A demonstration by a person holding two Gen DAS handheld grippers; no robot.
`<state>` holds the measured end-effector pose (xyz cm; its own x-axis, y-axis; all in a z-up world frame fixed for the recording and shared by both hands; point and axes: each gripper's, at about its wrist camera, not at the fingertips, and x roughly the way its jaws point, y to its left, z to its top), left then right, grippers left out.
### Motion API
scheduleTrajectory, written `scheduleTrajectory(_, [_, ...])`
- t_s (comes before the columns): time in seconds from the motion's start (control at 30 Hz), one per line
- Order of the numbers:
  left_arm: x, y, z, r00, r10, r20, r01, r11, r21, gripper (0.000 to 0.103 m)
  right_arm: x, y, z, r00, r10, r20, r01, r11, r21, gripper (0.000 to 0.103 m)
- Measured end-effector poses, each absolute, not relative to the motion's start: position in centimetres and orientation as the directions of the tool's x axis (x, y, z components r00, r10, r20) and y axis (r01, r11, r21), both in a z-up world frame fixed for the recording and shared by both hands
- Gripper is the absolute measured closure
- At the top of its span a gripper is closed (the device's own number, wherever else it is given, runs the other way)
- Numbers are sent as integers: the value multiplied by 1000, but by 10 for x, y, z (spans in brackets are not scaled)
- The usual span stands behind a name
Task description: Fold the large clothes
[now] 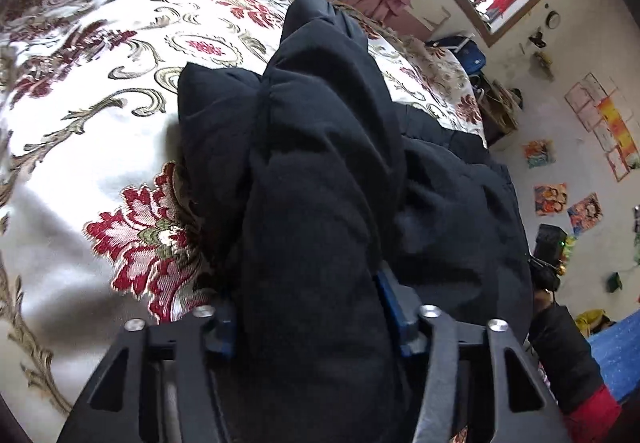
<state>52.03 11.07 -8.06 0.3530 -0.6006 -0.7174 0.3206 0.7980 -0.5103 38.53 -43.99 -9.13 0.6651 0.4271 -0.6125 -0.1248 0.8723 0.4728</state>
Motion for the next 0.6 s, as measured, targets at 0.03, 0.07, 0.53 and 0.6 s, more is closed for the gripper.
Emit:
scheduleTrajectory(0.03, [518, 109, -77, 368, -588, -720, 310, 808, -501, 64, 386, -438, -90, 662, 415, -625, -117, 880, 460, 10])
scheduleTrajectory(0.07, [516, 108, -75, 375, -575, -727, 293, 818, -495, 67, 384, -434, -87, 657, 410, -633, -123, 886, 447, 18])
scheduleTrajectory(0.53, [447, 66, 0, 554, -358, -752, 305, 927, -216, 84, 331, -388, -8, 704, 309, -639, -189, 949, 251, 82])
scheduleTrajectory(0.6, [434, 70, 10, 570, -347, -745, 303, 931, -202, 85, 323, -378, 3, 710, 315, -630, -210, 949, 237, 83])
